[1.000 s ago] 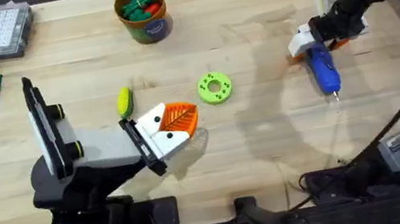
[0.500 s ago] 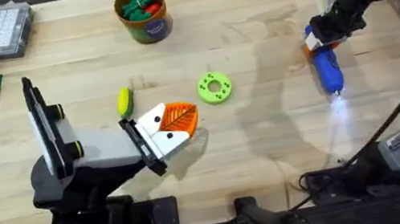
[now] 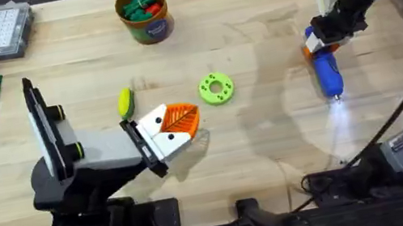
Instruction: Pick up the gripper from the table and insert it into the empty holder that is missing its gripper. Then pick up a screw, insert it into the mounting hole, and use the screwdriver to tighten it. Finally, clean up the table by picking up the vegetable and placing it into the bucket.
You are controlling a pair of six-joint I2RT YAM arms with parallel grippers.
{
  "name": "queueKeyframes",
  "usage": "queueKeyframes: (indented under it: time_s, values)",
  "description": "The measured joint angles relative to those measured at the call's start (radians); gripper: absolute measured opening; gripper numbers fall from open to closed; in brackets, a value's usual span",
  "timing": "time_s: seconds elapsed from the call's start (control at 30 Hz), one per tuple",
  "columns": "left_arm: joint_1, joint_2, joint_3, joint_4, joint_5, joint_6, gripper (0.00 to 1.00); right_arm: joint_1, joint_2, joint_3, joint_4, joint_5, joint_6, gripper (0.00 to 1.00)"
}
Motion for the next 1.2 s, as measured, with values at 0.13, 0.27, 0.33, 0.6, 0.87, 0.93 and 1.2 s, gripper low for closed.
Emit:
queueKeyframes:
  time_s: [0.13, 0.27, 0.33, 0.6, 0.87, 0.93, 1.2]
  values:
    - [0.0, 0.0, 0.0, 0.0, 0.0, 0.0, 0.004, 0.0, 0.0, 0.0, 0.001, 0.0, 0.0, 0.024]
    - [0.0, 0.0, 0.0, 0.0, 0.0, 0.0, 0.004, 0.0, 0.0, 0.017, -0.02, 0.0, 0.0, 0.024]
    - [0.0, 0.0, 0.0, 0.0, 0.0, 0.0, 0.004, 0.0, 0.0, 0.039, -0.033, -0.004, 0.0, 0.024]
    - [0.0, 0.0, 0.0, 0.0, 0.0, 0.0, 0.004, 0.001, -0.001, 0.125, -0.072, -0.044, 0.0, 0.024]
    - [0.0, 0.0, 0.0, 0.0, 0.0, 0.0, 0.004, 0.031, -0.031, 0.174, -0.082, -0.051, 0.0, 0.024]
    - [0.0, 0.0, 0.0, 0.0, 0.0, 0.0, 0.004, 0.041, -0.047, 0.185, -0.084, -0.052, 0.0, 0.024]
    - [0.0, 0.0, 0.0, 0.0, 0.0, 0.0, 0.004, 0.086, -0.07, 0.246, -0.093, -0.052, 0.008, 0.024]
